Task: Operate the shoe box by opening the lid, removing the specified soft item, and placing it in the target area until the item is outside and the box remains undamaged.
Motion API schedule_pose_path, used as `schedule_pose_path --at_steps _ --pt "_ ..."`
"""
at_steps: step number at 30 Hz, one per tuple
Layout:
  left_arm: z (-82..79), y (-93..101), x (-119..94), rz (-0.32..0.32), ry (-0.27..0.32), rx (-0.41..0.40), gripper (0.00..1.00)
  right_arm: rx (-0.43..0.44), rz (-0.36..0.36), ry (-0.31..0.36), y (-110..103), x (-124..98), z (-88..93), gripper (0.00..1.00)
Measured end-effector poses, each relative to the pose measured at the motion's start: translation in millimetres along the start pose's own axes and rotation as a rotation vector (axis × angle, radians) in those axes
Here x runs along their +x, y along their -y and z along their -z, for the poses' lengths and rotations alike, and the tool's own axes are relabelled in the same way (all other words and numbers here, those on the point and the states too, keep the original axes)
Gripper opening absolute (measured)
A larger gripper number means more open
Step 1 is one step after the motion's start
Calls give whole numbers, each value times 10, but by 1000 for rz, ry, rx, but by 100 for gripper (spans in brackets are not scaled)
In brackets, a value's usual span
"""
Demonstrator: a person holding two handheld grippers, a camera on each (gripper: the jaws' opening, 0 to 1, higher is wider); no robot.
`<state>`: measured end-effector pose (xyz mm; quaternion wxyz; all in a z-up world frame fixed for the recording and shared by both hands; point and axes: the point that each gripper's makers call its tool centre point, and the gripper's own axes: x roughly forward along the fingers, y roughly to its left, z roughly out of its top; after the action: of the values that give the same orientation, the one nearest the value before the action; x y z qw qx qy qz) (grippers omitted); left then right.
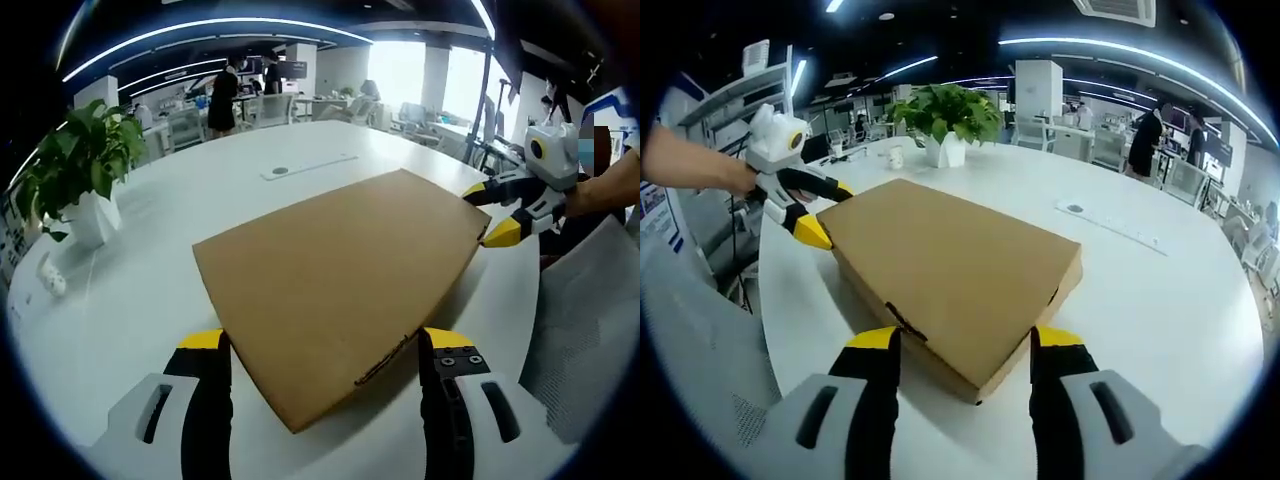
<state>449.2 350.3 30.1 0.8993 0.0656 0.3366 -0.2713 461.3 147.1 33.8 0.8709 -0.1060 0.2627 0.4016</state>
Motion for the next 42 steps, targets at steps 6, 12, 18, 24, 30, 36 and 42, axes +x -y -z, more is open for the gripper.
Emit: schedule_pose_path --at_steps 6,12,18,24,30,36,42 --pt "85 -24 -99 -6 -1 -7 78 -12 -11 9 -117 10 -2 48" --pt "125 -30 -153 -9 -1 -4 79 -34 -22 21 -171 6 19 47" --pt "151 -42 -157 -11 3 17 79 -56 -16 20 -153 5 24 48" --pt "312 -95 -250 -38 -8 16 76 -74 -13 26 -144 -35 21 46" --pt "326 -55 -330 -50 21 12 70 -85 -6 29 -132 -68 33 44" --pt "233 -2 -324 -53 61 22 66 -92 -7 25 -162 -65 84 41" --pt "242 -19 -324 -66 74 8 61 -72 -3 17 -162 -57 148 39"
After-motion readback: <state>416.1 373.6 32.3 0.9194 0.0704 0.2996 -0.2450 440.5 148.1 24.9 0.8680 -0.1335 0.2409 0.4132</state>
